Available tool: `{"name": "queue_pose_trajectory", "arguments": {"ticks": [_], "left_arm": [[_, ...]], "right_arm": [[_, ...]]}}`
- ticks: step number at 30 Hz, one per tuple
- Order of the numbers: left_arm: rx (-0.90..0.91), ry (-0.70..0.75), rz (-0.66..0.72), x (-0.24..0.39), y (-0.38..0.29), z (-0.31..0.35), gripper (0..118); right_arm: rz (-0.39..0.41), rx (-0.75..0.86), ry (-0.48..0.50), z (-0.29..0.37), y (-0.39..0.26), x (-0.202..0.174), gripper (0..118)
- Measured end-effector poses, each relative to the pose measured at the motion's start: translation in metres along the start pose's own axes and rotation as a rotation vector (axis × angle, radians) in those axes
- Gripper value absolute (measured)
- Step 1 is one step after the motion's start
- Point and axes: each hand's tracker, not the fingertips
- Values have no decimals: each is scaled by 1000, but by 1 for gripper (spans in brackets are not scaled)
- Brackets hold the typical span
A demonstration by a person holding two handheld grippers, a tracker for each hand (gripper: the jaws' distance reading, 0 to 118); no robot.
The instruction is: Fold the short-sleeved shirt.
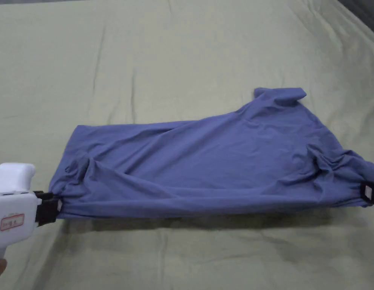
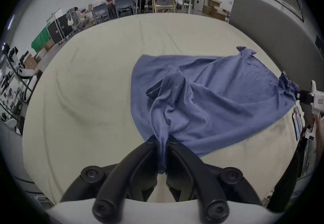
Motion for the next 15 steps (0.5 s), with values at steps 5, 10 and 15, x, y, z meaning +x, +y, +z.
{"name": "queue_pose_trajectory", "arguments": {"ticks": [5, 10, 15], "left_arm": [[-79, 12, -17, 8, -32, -17, 4], [-93, 21, -1, 9, -38, -24, 4], [-97, 35, 64, 7, -37, -18, 85]], "right_arm": [[-22, -69, 2, -12, -32, -3, 12], [-46, -113, -14, -31, -43, 1, 12], [-90, -129, 23, -28, -40, 3, 62]]}}
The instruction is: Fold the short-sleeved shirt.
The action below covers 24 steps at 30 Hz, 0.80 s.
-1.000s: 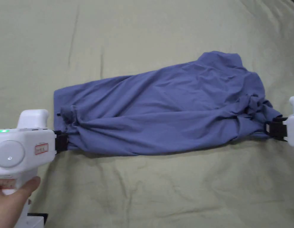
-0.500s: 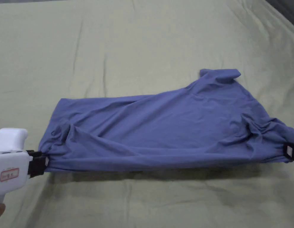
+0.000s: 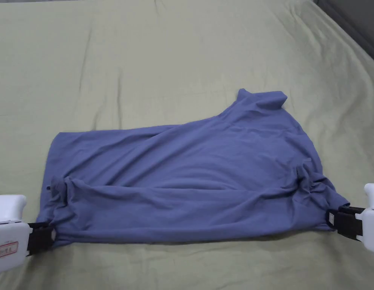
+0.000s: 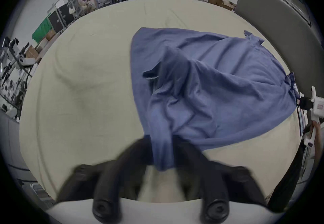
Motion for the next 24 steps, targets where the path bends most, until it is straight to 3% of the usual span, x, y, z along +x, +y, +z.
{"name": "queue_pose_trajectory", "arguments": {"ticks": [1, 2, 3, 4, 5, 9, 11, 13, 14, 15, 16, 17, 19, 24], "left_arm": [[-2, 3, 4, -3, -3, 3, 89], [-6, -11, 12, -6, -6, 9, 89], [6, -27, 31, -8, -10, 18, 89], [25, -22, 58, -10, -15, 29, 89], [48, -4, 82, -10, -21, 43, 89], [236, 50, 112, 3, -53, 114, 89], [370, -5, 100, 10, -71, 152, 89], [461, -24, 133, 19, -85, 182, 87], [513, -13, 137, 26, -91, 196, 64], [530, 14, 119, 33, -92, 205, 14], [520, 65, 98, 41, -89, 209, 0], [529, 170, 111, 51, -91, 210, 0], [461, 77, 59, 52, -81, 208, 0], [481, 93, 14, 51, -34, 179, 0]], "right_arm": [[2, -2, -8, 4, 2, -1, 88], [2, -13, -18, 8, 2, -3, 100], [5, -15, -16, 12, 1, -5, 100], [6, -7, -11, 22, -1, -7, 113], [0, 39, -11, 35, -4, -10, 118], [-20, 102, 9, 81, -14, -27, 118], [29, 169, 27, 108, -19, -44, 118], [93, 255, 4, 133, -25, -61, 103], [127, 288, -33, 143, -28, -71, 73], [151, 317, -70, 150, -31, -81, 35], [161, 334, -87, 153, -34, -87, 9], [153, 356, -86, 157, -36, -92, 8], [142, 347, 28, 160, -34, -95, 8], [186, 363, 7, 151, -22, -104, 8]]}}
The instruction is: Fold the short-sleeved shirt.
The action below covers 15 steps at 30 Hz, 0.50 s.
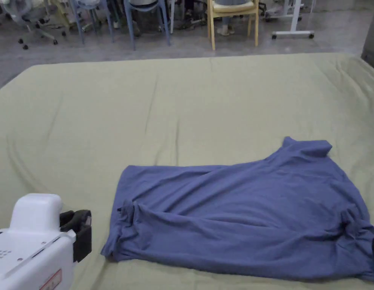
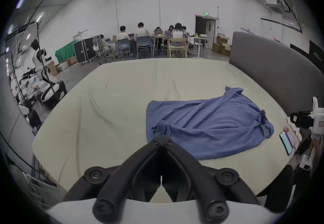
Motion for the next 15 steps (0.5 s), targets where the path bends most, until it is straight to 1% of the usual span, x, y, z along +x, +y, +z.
{"name": "queue_pose_trajectory", "arguments": {"ticks": [4, 5, 6, 7, 9, 10, 11, 12, 15], "left_arm": [[-1, -71, 21, -11, 48, -71, 1], [-5, -75, 35, -16, 63, -95, 41], [-34, -89, 60, -22, 74, -125, 85], [-102, -98, 88, -29, 86, -159, 104], [-234, -93, 140, -42, 101, -229, 104], [-266, -73, 148, -47, 104, -258, 104], [-314, -22, 152, -49, 105, -289, 104], [-363, 6, 155, -51, 104, -313, 104], [-469, 27, 159, -51, 90, -373, 104]], "right_arm": [[-16, 10, 24, -18, 17, 2, 8], [-14, 10, 26, -25, 21, 3, 8], [-11, 8, 25, -31, 26, 3, 8], [-8, 5, 24, -38, 29, 3, 8], [-8, 2, 29, -52, 35, 3, 7], [-7, -3, 31, -58, 38, 3, 8], [-3, -9, 33, -65, 39, 3, 8], [1, -18, 29, -71, 41, 2, 8], [6, -47, 6, -89, 42, 4, 8]]}}
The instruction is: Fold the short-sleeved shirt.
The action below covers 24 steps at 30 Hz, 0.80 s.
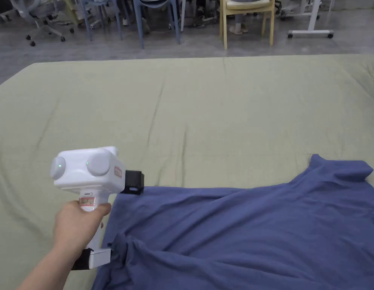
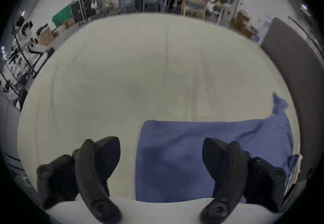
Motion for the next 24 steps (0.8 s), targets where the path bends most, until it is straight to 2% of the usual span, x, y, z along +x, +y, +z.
{"name": "queue_pose_trajectory", "arguments": {"ticks": [4, 5, 7, 9, 11, 13, 18, 19, 20, 21, 22, 24], "left_arm": [[-67, 51, -70, 1, 0, -49, 104], [-53, 24, -77, 2, -2, -49, 97], [-14, -58, -98, 5, -7, -38, 66], [7, -22, -152, 15, -11, -23, 1], [22, 4, -186, 23, -14, -7, 1], [-15, -35, -201, 25, -12, 5, 1], [125, -56, -228, 29, -16, 68, 1], [145, -61, -229, 29, -18, 80, 1], [184, -62, -219, 30, -23, 92, 1], [197, -70, -218, 30, -28, 102, 1], [218, -71, -213, 30, -29, 108, 1], [224, -65, -215, 32, -36, 113, 1]], "right_arm": [[-10, -34, -11, -18, -3, 3, 8], [-11, -40, -14, -24, -10, 8, 8], [-14, -56, -14, -30, -13, 10, 8], [-15, -73, -12, -35, -16, 10, 8], [-19, -82, -7, -39, -17, 10, 8], [-30, -85, 5, -43, -25, 13, 8], [-39, -68, 32, -62, 1, 25, 10], [-42, -66, 36, -70, 11, 30, 34], [-63, -73, 44, -83, 25, 37, 97], [-98, -122, 65, -99, 42, 42, 118], [-125, -168, 88, -118, 54, 50, 118], [-224, -110, 113, -160, 69, 75, 118]]}}
